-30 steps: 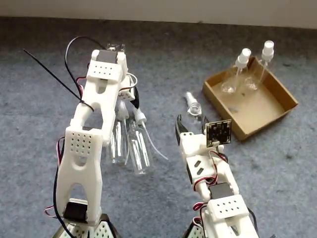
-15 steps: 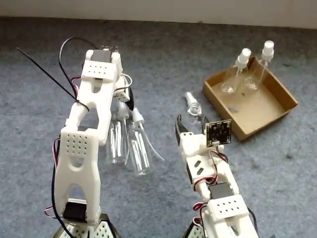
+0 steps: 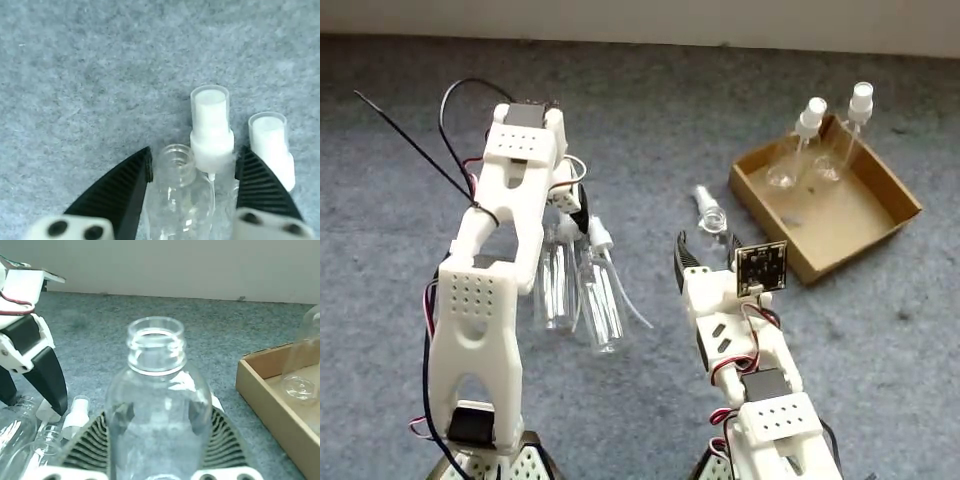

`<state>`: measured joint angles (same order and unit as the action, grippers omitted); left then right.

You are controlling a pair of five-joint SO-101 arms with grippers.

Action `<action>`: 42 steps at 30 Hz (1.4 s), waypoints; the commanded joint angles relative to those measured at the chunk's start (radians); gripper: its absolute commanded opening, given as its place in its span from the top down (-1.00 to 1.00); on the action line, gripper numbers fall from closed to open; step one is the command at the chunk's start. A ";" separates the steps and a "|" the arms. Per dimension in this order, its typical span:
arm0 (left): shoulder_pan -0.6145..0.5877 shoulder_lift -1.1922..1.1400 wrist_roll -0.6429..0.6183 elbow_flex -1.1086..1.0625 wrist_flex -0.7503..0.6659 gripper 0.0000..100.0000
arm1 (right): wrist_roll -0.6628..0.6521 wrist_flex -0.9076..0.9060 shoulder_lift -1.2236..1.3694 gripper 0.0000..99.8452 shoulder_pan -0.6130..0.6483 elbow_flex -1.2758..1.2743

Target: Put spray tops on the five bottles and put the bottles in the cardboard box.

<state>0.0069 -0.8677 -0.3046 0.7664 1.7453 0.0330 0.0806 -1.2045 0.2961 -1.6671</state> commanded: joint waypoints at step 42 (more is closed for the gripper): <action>0.022 0.002 0.000 0.455 -0.002 0.82 | -0.012 0.021 -0.018 0.92 -0.007 -0.082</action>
<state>0.0100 -0.8907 -0.3030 1.0978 1.6993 0.0330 0.0806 -1.2045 0.2961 -1.6671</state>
